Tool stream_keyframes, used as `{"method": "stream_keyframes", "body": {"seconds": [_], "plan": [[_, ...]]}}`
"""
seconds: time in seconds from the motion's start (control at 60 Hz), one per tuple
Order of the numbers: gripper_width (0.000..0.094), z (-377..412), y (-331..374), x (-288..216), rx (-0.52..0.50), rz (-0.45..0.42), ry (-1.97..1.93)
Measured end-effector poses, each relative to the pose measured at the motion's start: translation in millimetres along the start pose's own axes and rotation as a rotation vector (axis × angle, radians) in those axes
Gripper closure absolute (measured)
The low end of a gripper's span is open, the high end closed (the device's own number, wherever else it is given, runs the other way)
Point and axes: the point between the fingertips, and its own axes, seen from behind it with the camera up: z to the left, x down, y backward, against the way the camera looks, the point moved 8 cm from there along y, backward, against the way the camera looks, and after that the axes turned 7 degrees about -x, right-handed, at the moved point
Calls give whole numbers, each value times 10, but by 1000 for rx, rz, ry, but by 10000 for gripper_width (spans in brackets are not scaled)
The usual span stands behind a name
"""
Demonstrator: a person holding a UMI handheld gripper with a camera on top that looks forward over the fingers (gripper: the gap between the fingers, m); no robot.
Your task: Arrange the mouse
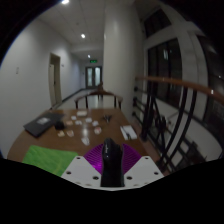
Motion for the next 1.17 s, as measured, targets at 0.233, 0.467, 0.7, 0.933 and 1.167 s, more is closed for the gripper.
{"method": "stream_keyframes", "body": {"seconds": [0.233, 0.467, 0.7, 0.933, 1.167], "plan": [[718, 1519, 500, -771, -144, -174, 101], [716, 2220, -139, 368, -172, 100, 118], [452, 2158, -226, 637, -186, 186, 124], [82, 1850, 601, 310, -375, 165, 177], [82, 1156, 1459, 309, -383, 162, 67]]}}
